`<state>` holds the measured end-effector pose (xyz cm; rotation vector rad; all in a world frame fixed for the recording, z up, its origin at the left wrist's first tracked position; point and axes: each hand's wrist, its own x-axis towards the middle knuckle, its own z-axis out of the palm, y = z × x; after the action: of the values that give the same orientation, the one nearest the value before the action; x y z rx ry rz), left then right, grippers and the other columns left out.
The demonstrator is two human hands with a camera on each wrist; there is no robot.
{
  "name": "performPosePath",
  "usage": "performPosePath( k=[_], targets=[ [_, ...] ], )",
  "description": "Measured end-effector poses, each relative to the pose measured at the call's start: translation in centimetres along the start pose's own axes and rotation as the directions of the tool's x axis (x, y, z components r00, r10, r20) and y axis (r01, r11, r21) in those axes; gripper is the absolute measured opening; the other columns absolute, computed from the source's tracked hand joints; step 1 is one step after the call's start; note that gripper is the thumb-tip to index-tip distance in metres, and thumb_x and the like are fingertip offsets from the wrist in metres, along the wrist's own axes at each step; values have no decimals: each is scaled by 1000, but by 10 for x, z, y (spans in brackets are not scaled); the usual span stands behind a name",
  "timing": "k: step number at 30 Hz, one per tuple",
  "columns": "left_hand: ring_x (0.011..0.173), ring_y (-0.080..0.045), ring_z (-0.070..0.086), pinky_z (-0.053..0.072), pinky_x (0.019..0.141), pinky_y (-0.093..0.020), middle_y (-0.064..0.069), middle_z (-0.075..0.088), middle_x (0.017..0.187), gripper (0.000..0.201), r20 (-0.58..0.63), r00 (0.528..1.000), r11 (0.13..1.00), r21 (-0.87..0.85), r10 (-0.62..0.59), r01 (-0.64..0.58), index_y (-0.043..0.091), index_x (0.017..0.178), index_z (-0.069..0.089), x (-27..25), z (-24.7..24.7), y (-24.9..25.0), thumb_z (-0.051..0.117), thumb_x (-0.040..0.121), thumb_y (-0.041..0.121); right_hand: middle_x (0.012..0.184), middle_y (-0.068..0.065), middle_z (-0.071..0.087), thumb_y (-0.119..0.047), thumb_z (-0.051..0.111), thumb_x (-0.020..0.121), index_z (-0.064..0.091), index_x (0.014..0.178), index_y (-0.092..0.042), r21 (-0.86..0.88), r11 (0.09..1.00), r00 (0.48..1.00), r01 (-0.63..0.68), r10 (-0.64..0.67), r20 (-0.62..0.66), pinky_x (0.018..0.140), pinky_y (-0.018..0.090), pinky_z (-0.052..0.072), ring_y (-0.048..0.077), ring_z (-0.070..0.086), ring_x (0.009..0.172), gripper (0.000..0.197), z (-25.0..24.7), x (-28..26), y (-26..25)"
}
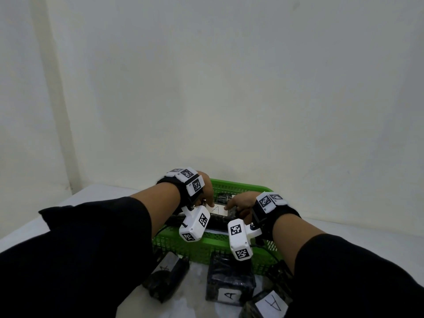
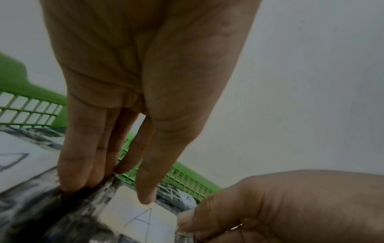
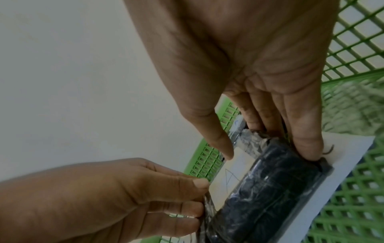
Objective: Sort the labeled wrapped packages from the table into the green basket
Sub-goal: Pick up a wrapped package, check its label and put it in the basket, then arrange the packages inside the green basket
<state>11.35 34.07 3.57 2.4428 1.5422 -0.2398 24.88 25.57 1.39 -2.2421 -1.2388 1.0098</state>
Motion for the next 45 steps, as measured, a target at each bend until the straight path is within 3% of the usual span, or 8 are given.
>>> performPosePath(
  k=[3,7,10,16,27,37,40,45],
  targets=[
    [68,-19,61,50,69,-28,1,65,70,39,-47,999,999,-51,2,-5,17,66,64,-3,-4,-3,75,90,46,90,11,64,-21,64,102,61,102,-5,17,1000,1000,19,-19,-14,56,32,47,26,59,71,16,-3,-5,1],
    [60,-15,60,52,58,-25,0,65,67,35,-143,990,968,-248,7,-42,14,68,63,-12,-20,-13,75,92,36,141,22,62,-21,71,95,60,138,-1,35,992,988,119,-115,-106,63,33,54,29,61,101,49,-20,-14,-1],
    [80,-20,73,62,75,-32,-5,77,88,27,-180,980,949,-286,80,-130,8,91,78,-33,-38,-22,73,94,33,126,19,69,-32,75,94,66,127,1,-37,977,955,208,-211,-210,91,41,59,34,70,107,47,-33,-31,-7],
    [119,-16,65,47,109,-36,5,71,131,42,-316,929,967,-102,192,-235,20,129,72,-116,-42,-50,69,95,44,133,5,63,-41,80,89,54,145,-19,-89,891,871,444,-453,-191,94,35,47,24,61,115,65,-19,-103,-13],
    [116,-8,64,49,105,-29,11,70,127,48,-231,949,971,-57,214,-233,32,132,69,-237,47,-124,77,87,47,161,-3,46,-44,81,87,36,160,-29,-209,724,752,658,-645,135,114,31,39,16,49,143,87,91,-204,-5],
    [123,-19,48,48,102,-36,2,53,133,71,29,975,943,251,219,-219,24,130,67,-287,115,-127,87,69,55,142,4,62,-28,83,85,57,144,-18,-405,626,745,666,-576,335,100,30,47,23,58,130,66,178,-215,9],
    [127,-22,41,45,104,-35,-1,52,130,51,32,975,924,313,219,-218,19,122,71,-289,128,-124,82,79,45,120,9,71,-25,81,83,69,121,-15,-423,633,761,649,-560,329,83,30,50,28,66,109,40,196,-213,13],
    [87,-19,62,50,74,-30,-4,72,99,24,-35,978,951,243,206,-192,19,100,74,-296,124,-122,73,83,36,108,8,76,-20,80,82,76,107,-15,-309,706,770,637,-604,206,81,31,55,25,70,100,25,201,-208,17]
  ],
)
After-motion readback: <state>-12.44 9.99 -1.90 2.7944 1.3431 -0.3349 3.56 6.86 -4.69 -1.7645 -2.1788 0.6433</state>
